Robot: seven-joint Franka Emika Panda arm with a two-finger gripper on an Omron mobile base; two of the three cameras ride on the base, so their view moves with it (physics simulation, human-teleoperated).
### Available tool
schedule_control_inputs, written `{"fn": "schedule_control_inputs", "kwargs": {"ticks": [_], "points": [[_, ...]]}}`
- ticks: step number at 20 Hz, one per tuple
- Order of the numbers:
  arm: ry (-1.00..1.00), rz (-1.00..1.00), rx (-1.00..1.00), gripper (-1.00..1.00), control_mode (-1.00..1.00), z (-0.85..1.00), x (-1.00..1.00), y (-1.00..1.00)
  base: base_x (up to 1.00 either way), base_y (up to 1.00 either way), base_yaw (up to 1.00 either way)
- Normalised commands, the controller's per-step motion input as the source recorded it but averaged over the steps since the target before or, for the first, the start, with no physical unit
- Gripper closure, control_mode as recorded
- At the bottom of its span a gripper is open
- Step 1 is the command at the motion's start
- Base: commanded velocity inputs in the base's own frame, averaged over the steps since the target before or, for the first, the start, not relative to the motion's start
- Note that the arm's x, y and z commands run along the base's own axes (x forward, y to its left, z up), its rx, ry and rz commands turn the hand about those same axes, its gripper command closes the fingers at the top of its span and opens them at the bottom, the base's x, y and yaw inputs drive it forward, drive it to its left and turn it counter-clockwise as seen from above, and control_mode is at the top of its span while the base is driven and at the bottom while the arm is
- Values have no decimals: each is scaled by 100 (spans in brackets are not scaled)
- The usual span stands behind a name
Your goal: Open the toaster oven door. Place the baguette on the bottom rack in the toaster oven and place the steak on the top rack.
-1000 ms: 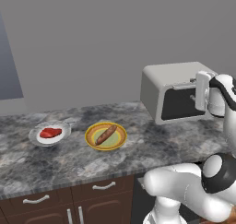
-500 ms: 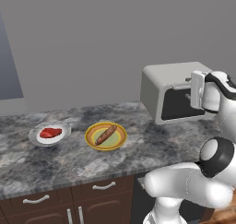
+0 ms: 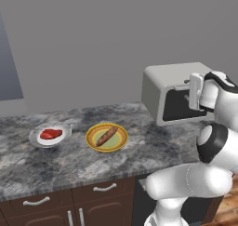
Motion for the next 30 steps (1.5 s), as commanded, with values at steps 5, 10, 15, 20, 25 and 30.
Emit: {"fn": "schedule_control_inputs", "kwargs": {"ticks": [5,10,15,20,25,30], "points": [[-5,0,0,-100,-100,-17,24,-10,0,0,0],[-5,0,0,-100,-100,-17,29,-8,0,0,0],[-5,0,0,-100,-100,-19,31,-4,0,0,0],[-4,0,0,-100,-100,-20,34,0,0,0,0],[-4,0,0,100,-100,-16,35,0,0,0,0],[-10,0,0,100,-100,-16,36,0,0,0,0]]}}
